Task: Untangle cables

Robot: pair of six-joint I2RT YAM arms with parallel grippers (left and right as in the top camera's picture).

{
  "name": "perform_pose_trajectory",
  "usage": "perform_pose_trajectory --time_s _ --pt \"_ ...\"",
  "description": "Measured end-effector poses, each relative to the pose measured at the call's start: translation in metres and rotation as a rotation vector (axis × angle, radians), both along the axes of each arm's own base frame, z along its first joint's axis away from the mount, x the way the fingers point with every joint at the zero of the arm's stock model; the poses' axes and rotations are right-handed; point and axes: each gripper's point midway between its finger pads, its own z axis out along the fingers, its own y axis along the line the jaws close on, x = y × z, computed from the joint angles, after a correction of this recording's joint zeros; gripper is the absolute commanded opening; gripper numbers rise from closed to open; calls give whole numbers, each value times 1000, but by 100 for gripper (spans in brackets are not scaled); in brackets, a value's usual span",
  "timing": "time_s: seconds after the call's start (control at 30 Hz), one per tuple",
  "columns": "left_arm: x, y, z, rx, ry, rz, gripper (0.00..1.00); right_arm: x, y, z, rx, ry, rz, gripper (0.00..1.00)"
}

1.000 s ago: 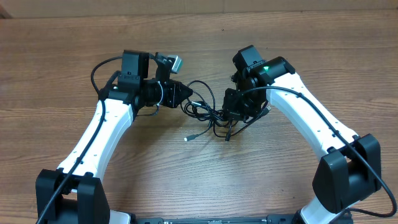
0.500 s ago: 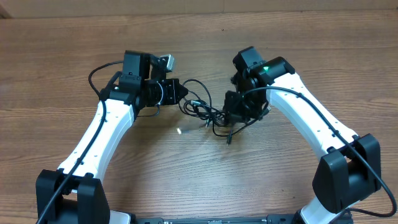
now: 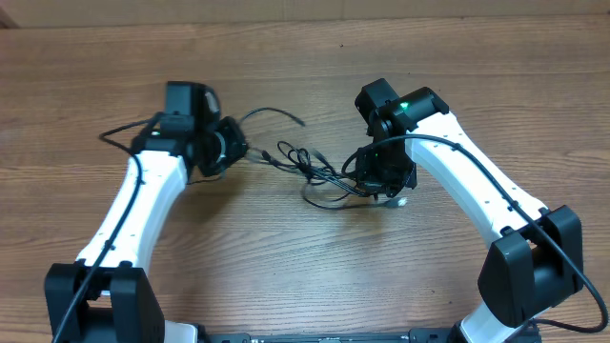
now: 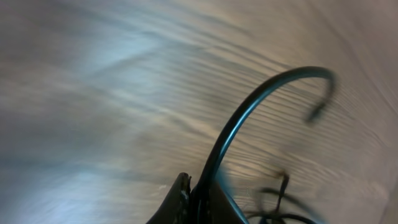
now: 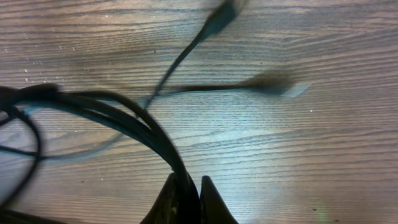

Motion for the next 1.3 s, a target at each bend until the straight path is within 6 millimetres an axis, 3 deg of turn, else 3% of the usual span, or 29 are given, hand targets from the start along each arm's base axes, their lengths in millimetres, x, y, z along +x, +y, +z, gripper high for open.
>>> perform_pose_trajectory --time_s 0.17,0.37,0.43,0.5,0.57,0.6,0.63,0.67,0.77,0.83,0.93,1.0,1.07,1.17,1.3 --pt "-22 31 -11 -9 132 112 4 5 -1 1 31 4 -52 4" --pt "-24 38 -12 -20 151 150 8 8 -9 1 46 18 -102 4" --pt "-16 60 -13 67 116 205 8 5 -38 -1 -67 30 -126 4" --pt "-12 100 -14 152 97 308 4 8 -76 -2 -171 30 -188 4" --pt "-12 132 -14 222 90 393 4 16 -110 -2 -248 8 -259 11" --pt "-13 140 -14 238 91 413 5 20 -121 -1 -268 -3 -291 18" --pt "-14 146 -14 258 92 428 9 26 -138 -1 -299 -27 -352 20" --pt "-14 145 -14 259 91 426 13 32 -141 -2 -289 -47 -379 20" --pt "-12 134 -13 208 87 396 23 48 -132 -5 -200 -88 -418 19" --pt "-10 125 -13 176 82 365 29 59 -114 -5 -92 -110 -392 19" --pt "-6 109 -11 150 60 292 39 71 -69 1 149 -139 -233 25" --pt "-4 99 -10 137 49 246 44 68 -35 9 299 -146 -80 33" --pt "-3 88 -9 122 39 192 54 63 -13 14 380 -153 38 44" --pt "-3 73 -7 89 26 127 71 59 -2 16 407 -163 118 60" --pt "4 46 0 39 -31 15 93 65 -17 12 344 -173 76 70"
